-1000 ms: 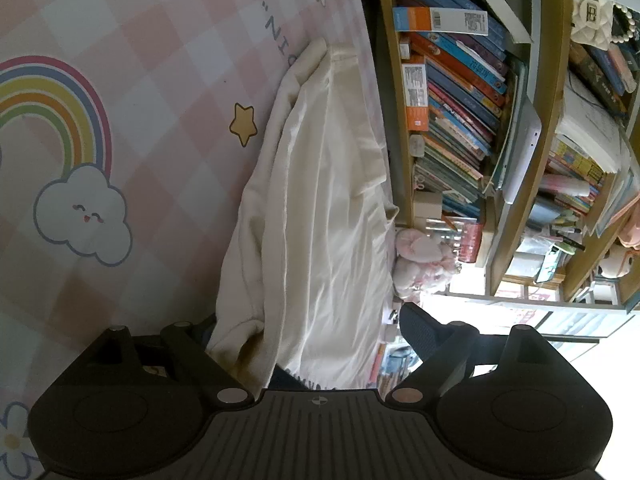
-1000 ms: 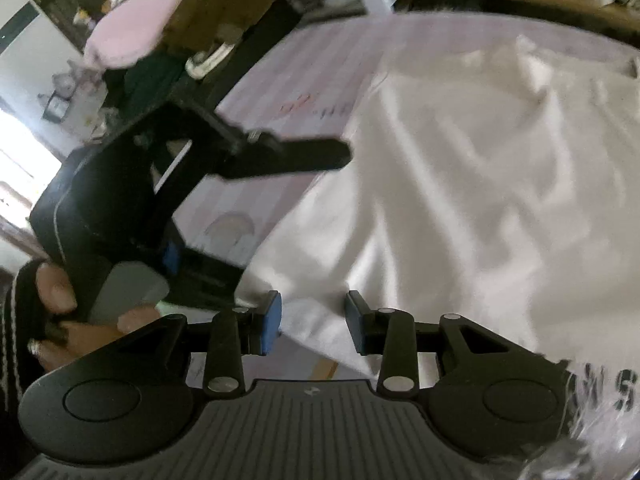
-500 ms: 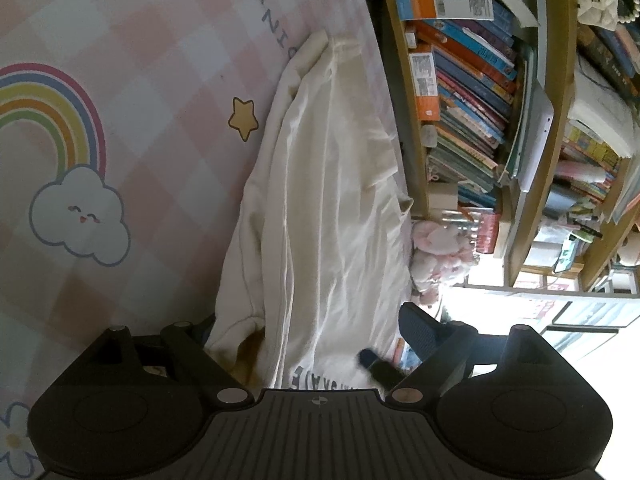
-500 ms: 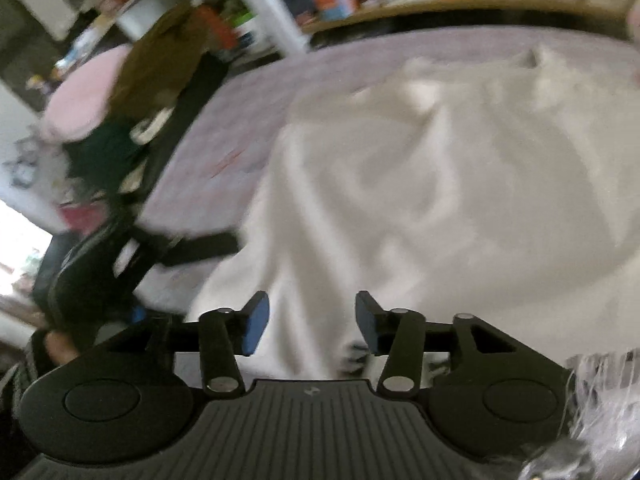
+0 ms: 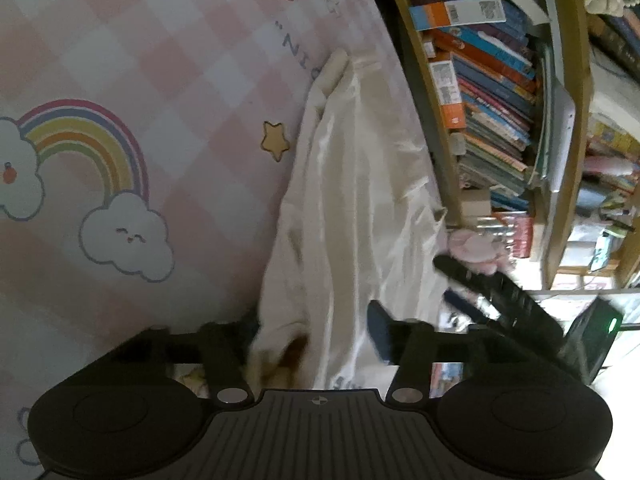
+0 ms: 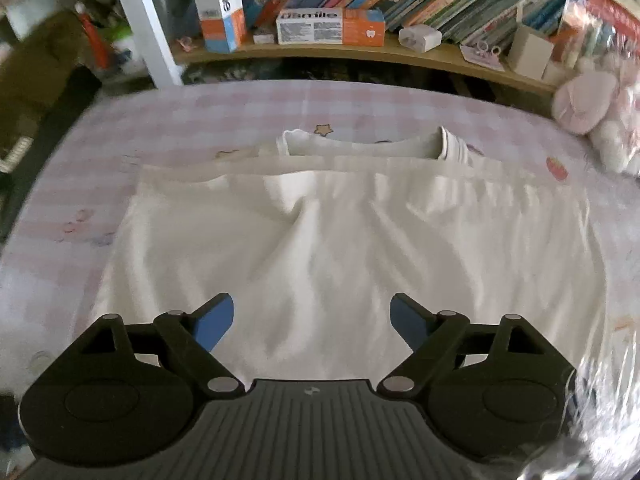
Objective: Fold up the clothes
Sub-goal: 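Close the left gripper on the shirt's side edge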
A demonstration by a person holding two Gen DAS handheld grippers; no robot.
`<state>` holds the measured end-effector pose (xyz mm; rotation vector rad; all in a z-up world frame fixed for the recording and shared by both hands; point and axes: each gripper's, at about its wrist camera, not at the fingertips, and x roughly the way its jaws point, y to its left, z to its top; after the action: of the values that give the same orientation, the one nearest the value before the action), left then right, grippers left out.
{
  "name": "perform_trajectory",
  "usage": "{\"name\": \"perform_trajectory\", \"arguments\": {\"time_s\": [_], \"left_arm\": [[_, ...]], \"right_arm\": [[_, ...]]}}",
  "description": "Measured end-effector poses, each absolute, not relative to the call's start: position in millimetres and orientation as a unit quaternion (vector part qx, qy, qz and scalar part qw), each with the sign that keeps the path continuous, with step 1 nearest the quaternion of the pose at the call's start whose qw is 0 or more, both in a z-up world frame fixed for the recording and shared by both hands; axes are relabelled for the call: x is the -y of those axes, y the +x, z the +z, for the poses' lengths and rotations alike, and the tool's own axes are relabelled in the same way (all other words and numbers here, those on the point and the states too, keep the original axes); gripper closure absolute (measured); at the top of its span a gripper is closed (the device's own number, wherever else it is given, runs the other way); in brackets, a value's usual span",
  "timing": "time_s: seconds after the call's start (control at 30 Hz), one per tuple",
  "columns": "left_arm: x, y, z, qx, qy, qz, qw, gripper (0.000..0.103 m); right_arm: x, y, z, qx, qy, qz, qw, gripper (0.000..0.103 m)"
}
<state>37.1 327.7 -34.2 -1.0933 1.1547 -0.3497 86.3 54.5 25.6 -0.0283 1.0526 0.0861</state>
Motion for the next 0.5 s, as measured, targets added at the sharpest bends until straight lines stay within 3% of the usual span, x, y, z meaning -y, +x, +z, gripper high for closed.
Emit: {"name": "perform_trajectory", "arguments": {"time_s": [0.07, 0.13, 0.5], "left_arm": [[-327.2, 35.6, -35.0, -0.519, -0.481, -0.154, 0.689, 0.086], [-327.6, 33.4, -31.4, -0.513, -0.475, -0.156, 0.698, 0.091], [-298.7, 30.7, 27.5, -0.439, -0.346, -0.256, 0.789, 0.094]], "right_arm": [[-67.6, 96.5, 24.5, -0.502, -0.028, 0.04, 0.863, 0.018], [-82.8, 104.7, 23.8, -0.503, -0.043, 0.051, 0.862, 0.018], [-163.2, 160.1, 27.1, -0.566, -0.057, 0.128, 0.812, 0.021]]}}
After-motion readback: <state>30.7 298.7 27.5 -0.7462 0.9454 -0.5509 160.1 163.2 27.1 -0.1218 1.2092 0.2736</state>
